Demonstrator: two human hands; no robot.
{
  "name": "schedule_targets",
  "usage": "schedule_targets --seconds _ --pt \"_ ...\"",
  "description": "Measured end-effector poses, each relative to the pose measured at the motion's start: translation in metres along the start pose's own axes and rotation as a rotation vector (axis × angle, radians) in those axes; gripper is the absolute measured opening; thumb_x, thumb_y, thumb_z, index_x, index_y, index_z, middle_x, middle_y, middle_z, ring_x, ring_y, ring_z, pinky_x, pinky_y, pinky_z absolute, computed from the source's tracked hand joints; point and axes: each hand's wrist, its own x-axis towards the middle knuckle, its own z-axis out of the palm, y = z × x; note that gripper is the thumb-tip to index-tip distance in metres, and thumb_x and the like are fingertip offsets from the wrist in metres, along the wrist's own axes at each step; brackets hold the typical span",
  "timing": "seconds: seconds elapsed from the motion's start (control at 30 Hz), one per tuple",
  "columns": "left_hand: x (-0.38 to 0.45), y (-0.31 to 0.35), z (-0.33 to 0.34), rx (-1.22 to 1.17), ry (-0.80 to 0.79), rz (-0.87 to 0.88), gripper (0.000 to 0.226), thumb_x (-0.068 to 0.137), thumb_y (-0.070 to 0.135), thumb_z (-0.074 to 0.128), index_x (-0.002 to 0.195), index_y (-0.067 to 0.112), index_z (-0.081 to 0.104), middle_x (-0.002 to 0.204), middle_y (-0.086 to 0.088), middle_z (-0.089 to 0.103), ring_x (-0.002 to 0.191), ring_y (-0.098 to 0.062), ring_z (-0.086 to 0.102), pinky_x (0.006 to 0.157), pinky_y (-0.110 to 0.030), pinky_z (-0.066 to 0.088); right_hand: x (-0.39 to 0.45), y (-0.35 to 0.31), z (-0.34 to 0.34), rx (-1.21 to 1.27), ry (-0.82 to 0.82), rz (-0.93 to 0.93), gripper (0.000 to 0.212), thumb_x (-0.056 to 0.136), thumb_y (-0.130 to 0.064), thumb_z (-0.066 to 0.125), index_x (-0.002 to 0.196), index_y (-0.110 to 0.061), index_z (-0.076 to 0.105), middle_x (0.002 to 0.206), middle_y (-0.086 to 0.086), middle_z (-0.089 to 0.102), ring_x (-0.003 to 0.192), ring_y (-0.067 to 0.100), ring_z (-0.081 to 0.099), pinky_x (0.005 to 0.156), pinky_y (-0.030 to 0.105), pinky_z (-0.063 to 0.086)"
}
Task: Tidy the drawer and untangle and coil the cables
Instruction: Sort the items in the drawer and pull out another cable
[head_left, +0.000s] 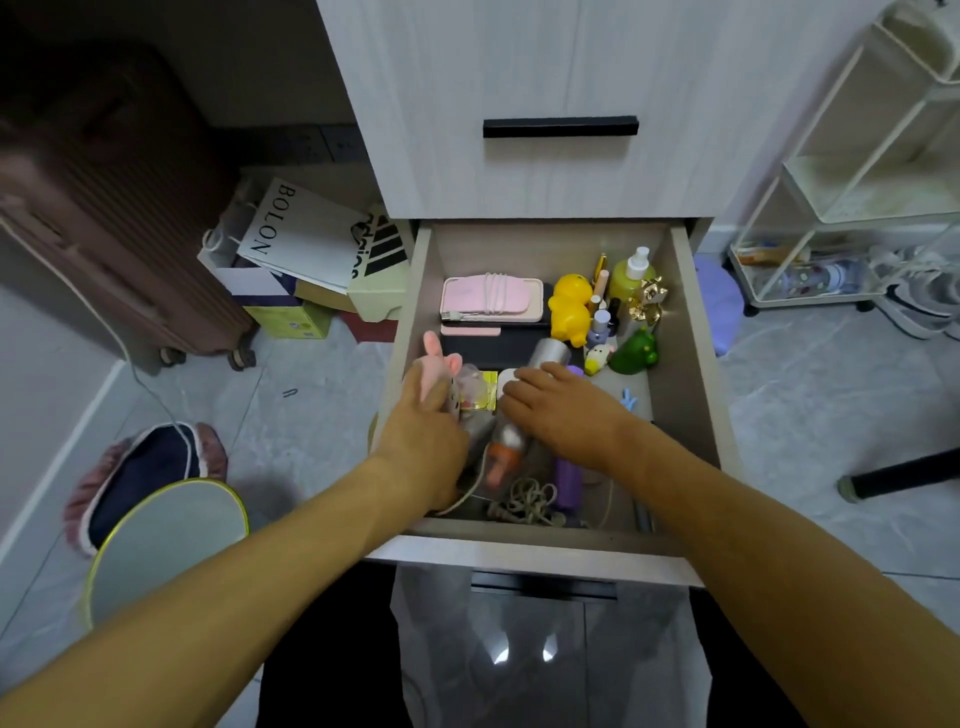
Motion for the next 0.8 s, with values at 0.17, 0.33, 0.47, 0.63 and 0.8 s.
schedule_targets --seconds 0.17,0.33,0.47,0.63,0.8 --pt "-0.007 0.003 0.0 -0.445 0.244 -0.165 0.05 0.087 0.036 0.058 0.134 0.021 0.052 0.152 -0.006 0.032 0.141 -0.032 0.023 0.117 -0.043 0.021 -0.03 0.005 -0.022 0.337 0.208 0.331 0.056 0.068 -0.008 0.08 0.121 -0.004 0.061 0.125 0.017 0.061 0.117 0.038 0.058 0.095 0.05 0.049" --pt "-0.021 -0.001 -0.026 -1.093 0.475 -0.363 0.019 0.093 0.029 0.057 0.107 0.017 0.062 0.1 -0.009 0.065 0.086 -0.027 0.064 0.069 -0.033 0.051 -0.055 0.001 -0.043 0.479 0.218 0.6 0.049 0.089 -0.022 0.064 0.135 -0.014 0.049 0.132 0.008 0.054 0.117 0.03 0.051 0.094 0.04 0.044" --pt "-0.034 -0.017 -0.041 -1.433 0.567 -0.454 0.01 0.079 0.021 0.072 0.087 0.02 0.067 0.076 0.004 0.065 0.072 -0.015 0.06 0.054 -0.017 0.04 -0.058 -0.006 -0.063 0.43 0.088 0.622 0.053 0.091 -0.031 0.06 0.14 -0.023 0.042 0.13 0.007 0.046 0.107 0.029 0.053 0.086 0.038 0.048" --pt "-0.059 -0.025 -0.034 -1.766 0.677 -0.565 0.022 0.07 0.02 0.081 0.085 0.027 0.066 0.079 0.012 0.067 0.075 -0.001 0.063 0.06 -0.012 0.046 -0.056 -0.011 -0.077 0.633 0.02 0.712 0.038 0.081 -0.038 0.065 0.113 -0.02 0.058 0.108 0.008 0.056 0.087 0.026 0.056 0.072 0.037 0.051" --pt "-0.084 -0.037 -0.051 -1.968 0.924 -0.512 0.033 0.078 0.004 0.077 0.105 0.019 0.065 0.097 0.012 0.066 0.081 0.012 0.061 0.065 -0.006 0.047 -0.053 -0.012 -0.098 0.762 -0.192 0.872 0.037 0.078 -0.045 0.069 0.087 -0.01 0.06 0.081 0.008 0.059 0.071 0.02 0.057 0.061 0.033 0.049"
